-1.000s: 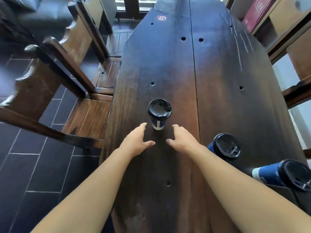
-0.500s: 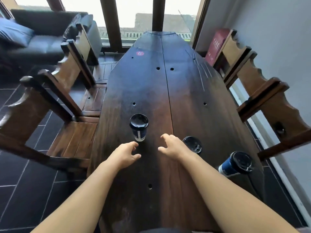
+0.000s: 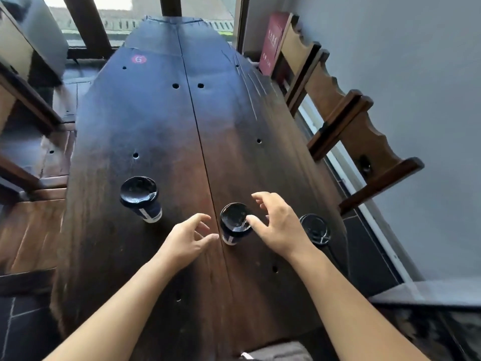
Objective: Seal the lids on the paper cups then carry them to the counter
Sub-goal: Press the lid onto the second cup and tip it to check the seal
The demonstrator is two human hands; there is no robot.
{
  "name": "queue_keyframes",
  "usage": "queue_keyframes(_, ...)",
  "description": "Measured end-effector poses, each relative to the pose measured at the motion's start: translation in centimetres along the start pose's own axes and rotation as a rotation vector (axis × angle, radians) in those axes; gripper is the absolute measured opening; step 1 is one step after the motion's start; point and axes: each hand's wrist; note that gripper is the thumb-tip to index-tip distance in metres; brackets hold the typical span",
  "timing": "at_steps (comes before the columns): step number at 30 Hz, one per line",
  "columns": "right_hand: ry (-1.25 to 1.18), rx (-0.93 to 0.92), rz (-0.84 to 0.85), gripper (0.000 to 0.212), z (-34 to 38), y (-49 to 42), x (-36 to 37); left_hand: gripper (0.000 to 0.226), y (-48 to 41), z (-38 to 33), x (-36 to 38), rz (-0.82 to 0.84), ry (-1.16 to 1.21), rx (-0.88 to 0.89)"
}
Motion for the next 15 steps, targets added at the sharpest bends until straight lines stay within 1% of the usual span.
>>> queue_keyframes(3,0.008,0.093,0.147,0.077,-2.6,-0.3,0.1,0.078,-1.4,-0.1,1.9,0.074,-0.083,-0.023)
queue_keyframes(5,-0.004,0.132,0.225,0.089,-4.0,-0.8,0.8,0.088,-2.4,-0.1,2.9,0.109,-0.105,-0.037)
queue_keyframes(8,-0.062,0.145,0.235,0.097,-5.6,-1.3,2.3,0.082,-3.5,-0.5,4.4,0.126,-0.035,-0.018)
queue_keyframes(11,-0.119,0.128,0.239,0.1,-6.4,-2.1,3.6,0.072,-4.3,-1.1,5.7,0.118,0.064,-0.045)
queue_keyframes(13,-0.138,0.112,0.245,0.098,-6.8,-2.7,4.4,0.07,-4.9,-1.2,6.3,0.135,0.112,-0.068)
queue_keyframes(15,-0.15,0.1,0.213,0.092,-7.0,-3.0,4.8,0.072,-4.9,-1.3,6.3,0.127,0.162,-0.068)
Point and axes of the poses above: each hand's wrist, its own y-axis away from the middle knuckle, its own x-axis out of the palm, z = x × y, and after that the axes turned 9 degrees about -y, right-handed
